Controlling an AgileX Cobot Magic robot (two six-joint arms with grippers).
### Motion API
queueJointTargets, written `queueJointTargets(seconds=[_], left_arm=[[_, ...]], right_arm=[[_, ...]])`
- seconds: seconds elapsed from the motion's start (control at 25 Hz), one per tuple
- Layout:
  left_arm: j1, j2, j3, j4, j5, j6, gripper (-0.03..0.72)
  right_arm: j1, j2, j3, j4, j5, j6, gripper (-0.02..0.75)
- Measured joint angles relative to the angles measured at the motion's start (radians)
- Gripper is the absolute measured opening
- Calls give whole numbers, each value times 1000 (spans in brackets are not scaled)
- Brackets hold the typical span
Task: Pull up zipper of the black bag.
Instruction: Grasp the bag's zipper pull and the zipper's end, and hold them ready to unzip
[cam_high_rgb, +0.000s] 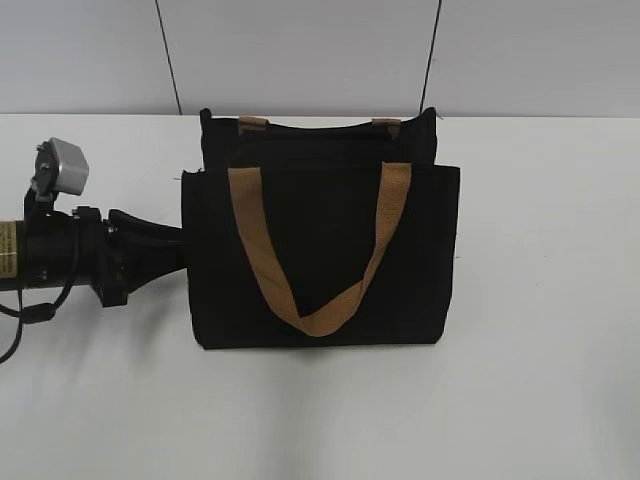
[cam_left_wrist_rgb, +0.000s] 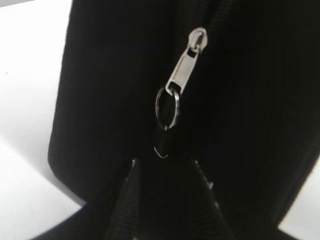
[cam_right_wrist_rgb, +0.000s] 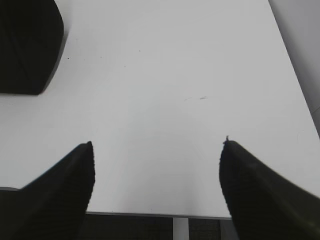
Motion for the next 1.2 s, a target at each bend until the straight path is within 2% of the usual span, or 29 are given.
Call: queueJointTargets(seconds=[0.2,0.36,0.44,0.52,0.6,0.64,0.68,0.76,0.96,1.2], left_arm=[[-8,108,-85,23,-63,17,253],[-58,166,-128,22,-73,20,253],[-89,189,-148,-13,-58,33,253],[-116,198,-156,-92,-34,54,245],[-137,201,-156,-157,-21,61,189],[-140,202,-156,-177,-18,67,132],[-141,202,-156,-179,-16,77,67],[-141,202,-157,-164,-15,91,25],[-127,178,-141,-137,-4,98,25],[-61,13,-71,-129,92,100,25]], right_arm=[[0,0,0,0,0,0,592],[0,0,0,0,0,0,592],[0,0,0,0,0,0,592],[0,0,0,0,0,0,592],[0,0,0,0,0,0,592],[0,0,0,0,0,0,592],[0,0,0,0,0,0,592],[0,0,0,0,0,0,592],[0,0,0,1,0,0,592],[0,0,0,1,0,0,592]])
